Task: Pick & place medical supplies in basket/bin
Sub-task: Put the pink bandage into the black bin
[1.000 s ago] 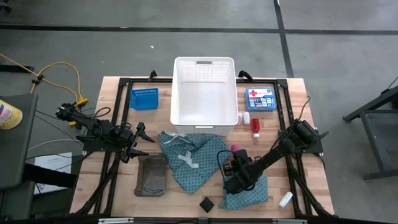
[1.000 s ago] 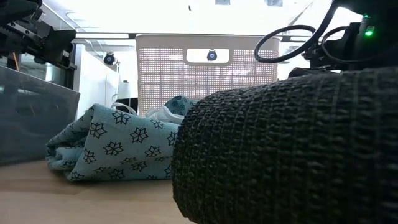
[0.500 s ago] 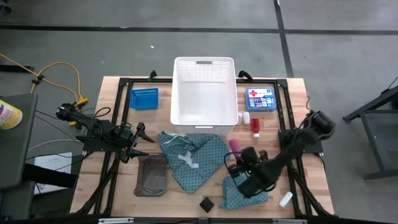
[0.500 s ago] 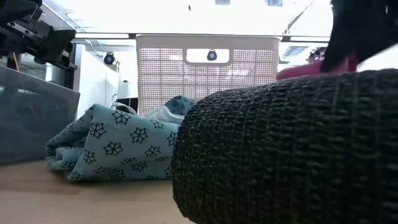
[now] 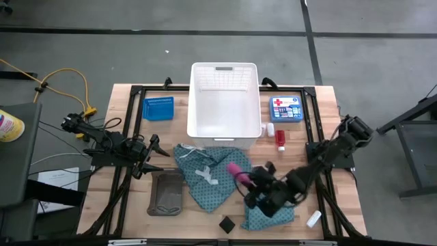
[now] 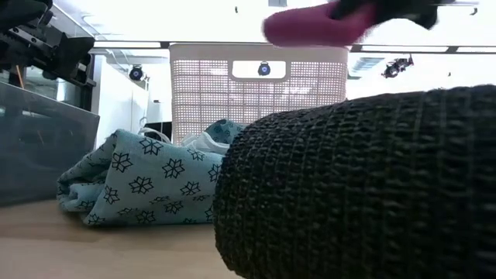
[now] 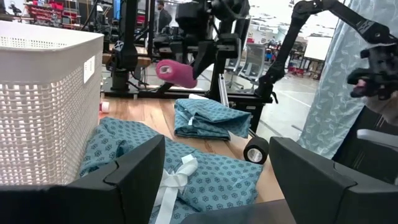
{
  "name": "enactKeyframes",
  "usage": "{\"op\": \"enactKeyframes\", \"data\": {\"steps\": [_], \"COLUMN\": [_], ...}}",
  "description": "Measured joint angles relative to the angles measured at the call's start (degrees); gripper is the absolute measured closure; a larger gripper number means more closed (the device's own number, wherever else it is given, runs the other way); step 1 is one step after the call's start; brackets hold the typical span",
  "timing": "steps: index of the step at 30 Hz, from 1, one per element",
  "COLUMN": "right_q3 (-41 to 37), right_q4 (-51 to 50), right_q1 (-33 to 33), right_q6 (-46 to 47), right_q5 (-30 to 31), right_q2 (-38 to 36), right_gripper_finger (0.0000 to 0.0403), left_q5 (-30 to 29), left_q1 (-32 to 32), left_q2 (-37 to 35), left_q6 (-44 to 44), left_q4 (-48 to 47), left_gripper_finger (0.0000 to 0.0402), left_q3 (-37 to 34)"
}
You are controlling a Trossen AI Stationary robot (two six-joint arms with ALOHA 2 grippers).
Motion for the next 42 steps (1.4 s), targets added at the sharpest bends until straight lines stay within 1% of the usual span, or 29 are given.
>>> {"op": "enactKeyframes", "data": {"steps": [4,9,13,17,21,26,42], "right_q3": [0.0,0.0,0.0,0.0,0.0,0.0,0.0], "right_q4": [12.3,24.4,29.9,30.8,31.8,32.1,32.1], "right_q1": [-5.2,-10.7,-12.8,-13.7,-13.8,-13.6,-13.6], "right_q6": [-14.5,-30.7,-39.3,-44.4,-47.1,-47.3,-47.3], "right_q5": [-5.3,-12.6,-18.0,-20.0,-21.2,-23.2,-23.3], "right_q2": [0.5,2.6,2.9,2.9,2.9,2.9,2.9], "right_gripper_finger": [0.0298,0.0298,0.0298,0.0298,0.0298,0.0298,0.0298], "left_q5": [-0.2,-0.2,-0.2,-0.2,-0.2,-0.1,-0.2], "left_q1": [0.0,0.0,0.0,0.0,0.0,0.0,0.0], "left_q2": [0.0,0.0,0.0,0.0,0.0,0.0,0.0], "left_q6": [0.0,0.0,0.0,0.0,0.0,0.0,0.0], "left_q4": [0.0,0.0,0.0,0.0,0.0,0.0,0.0], "left_gripper_finger": [0.0121,0.0121,0.0121,0.0121,0.0121,0.0121,0.0121], "left_q3": [0.0,0.0,0.0,0.0,0.0,0.0,0.0]}}
